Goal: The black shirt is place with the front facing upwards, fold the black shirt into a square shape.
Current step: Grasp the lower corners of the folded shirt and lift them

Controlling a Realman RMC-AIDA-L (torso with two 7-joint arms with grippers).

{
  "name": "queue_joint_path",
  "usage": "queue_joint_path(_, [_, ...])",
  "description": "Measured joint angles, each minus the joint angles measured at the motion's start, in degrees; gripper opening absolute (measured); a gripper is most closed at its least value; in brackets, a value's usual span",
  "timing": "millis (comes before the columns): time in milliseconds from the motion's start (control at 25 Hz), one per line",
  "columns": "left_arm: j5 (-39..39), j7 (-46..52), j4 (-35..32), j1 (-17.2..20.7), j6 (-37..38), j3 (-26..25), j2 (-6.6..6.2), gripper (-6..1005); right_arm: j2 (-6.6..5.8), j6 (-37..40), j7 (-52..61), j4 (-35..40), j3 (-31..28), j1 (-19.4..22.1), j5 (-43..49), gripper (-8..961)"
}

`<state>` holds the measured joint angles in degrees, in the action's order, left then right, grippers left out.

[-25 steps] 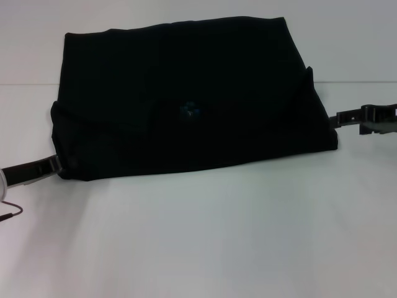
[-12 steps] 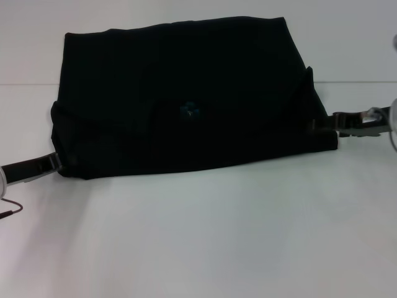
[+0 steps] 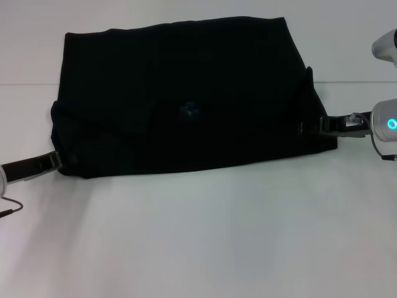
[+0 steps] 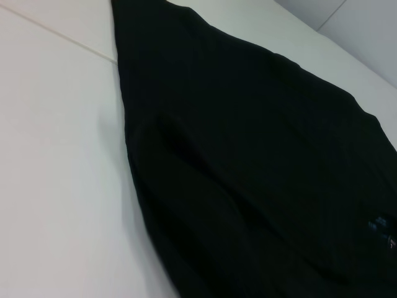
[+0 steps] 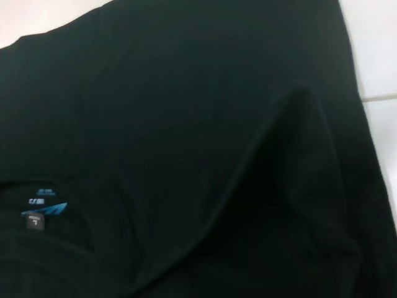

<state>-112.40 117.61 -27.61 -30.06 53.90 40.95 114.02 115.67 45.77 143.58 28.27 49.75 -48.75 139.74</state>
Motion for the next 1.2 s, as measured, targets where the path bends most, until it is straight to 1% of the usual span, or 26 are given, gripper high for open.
queue_joint_path(200, [0.00,-0.10,0.00,-0.12,0.02,0.01,0.02,51,-0.06,-0.38,-0.19,0.08,0.62,0.44,0.03,740])
queue_joint_path(440, [-0.01,-0.11,-0.07,-0.13,0.13,0.01,0.05,51,-0.13,-0.47,-0.59,0.01,0.70,0.62,0.11,516])
queue_joint_path(640, [0.78,-0.75,-0.07,0.09,0.81,-0.24,0.05,52,-0.05,-0.51,-0.64,-0.01,0.69,0.76,0.12,263])
queue_joint_path(960, [1.14,-1.31,-0.07,0.22,3.04,-0.34,-0.23,52,0.01,1.13,-0.99,1.00,0.69,1.44,-0.06,65])
queue_joint_path(1080, [1.14,-1.01,-0.07,0.41,4.34,-0.38,-0.58,52,0.03,3.27,-1.03,3.24,0.49,2.82,-0.21,62])
queue_joint_path(1200, [0.75,-0.15,0.10,0.68,7.63,-0.98,-1.49,52,0.11,6.94,-1.03,6.63,0.05,4.90,-0.39,58])
